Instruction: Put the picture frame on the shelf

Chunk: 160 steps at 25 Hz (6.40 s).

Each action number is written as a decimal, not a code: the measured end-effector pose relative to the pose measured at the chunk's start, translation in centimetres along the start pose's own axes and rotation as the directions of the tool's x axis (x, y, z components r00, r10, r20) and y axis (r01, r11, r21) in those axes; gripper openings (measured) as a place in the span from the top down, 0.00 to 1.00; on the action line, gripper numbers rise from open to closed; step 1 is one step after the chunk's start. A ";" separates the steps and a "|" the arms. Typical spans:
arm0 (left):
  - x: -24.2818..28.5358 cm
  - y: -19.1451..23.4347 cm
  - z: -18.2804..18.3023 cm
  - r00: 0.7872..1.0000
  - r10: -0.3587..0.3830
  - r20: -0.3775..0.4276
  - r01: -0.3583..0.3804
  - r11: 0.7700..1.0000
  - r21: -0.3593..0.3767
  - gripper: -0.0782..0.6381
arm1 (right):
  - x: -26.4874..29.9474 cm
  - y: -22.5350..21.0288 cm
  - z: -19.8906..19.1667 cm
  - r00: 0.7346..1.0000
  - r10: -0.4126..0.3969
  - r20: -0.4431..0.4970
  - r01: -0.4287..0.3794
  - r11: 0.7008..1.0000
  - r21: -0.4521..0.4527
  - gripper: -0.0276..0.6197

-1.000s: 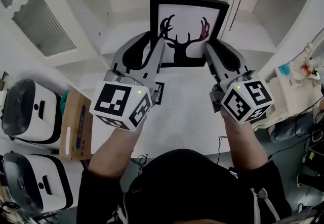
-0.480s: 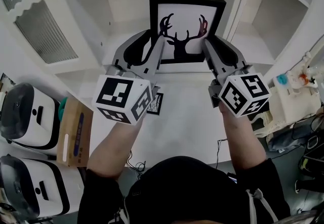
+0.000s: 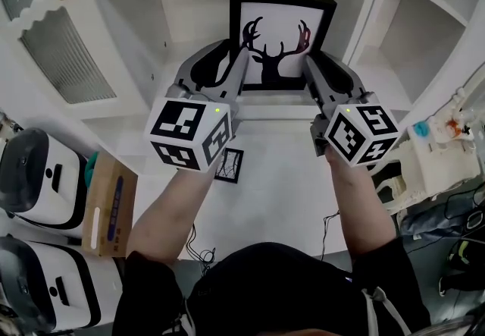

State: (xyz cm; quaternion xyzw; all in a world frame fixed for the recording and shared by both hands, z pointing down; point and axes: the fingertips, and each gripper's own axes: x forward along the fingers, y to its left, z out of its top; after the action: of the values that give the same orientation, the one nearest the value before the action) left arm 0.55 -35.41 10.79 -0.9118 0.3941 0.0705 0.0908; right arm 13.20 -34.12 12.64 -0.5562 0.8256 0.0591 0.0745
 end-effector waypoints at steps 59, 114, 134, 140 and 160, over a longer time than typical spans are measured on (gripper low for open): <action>11.7 9.7 -6.7 0.979 0.018 -0.203 -0.027 0.999 -0.044 0.75 | 13.4 -5.9 -5.6 0.951 -0.201 -0.235 0.207 0.978 0.000 0.82; 11.3 9.4 -4.6 0.972 0.129 -0.197 -0.105 0.986 0.130 0.74 | 7.2 6.0 1.4 0.995 0.094 0.020 -0.089 0.977 -0.196 0.78; -6.5 -6.3 -2.4 0.985 -0.172 -0.023 0.172 0.985 0.031 0.77 | -9.8 5.7 -2.8 0.990 0.136 0.028 -0.130 0.979 -0.158 0.83; -10.7 -8.6 -4.4 0.983 -0.184 -0.025 0.184 0.983 -0.025 0.79 | -13.6 7.2 -6.9 0.977 0.212 -0.023 -0.214 0.974 -0.070 0.88; -16.6 -13.0 -16.0 0.945 -0.207 -0.255 0.170 0.973 -0.159 0.87 | -18.4 9.9 -14.6 0.936 0.339 -0.092 -0.319 0.930 0.185 0.93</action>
State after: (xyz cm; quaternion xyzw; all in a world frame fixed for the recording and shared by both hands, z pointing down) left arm -0.31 -18.47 31.14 -0.9505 0.3081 -0.0369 -0.0195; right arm 10.03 -16.35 30.62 -0.4041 0.9122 -0.0328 0.0591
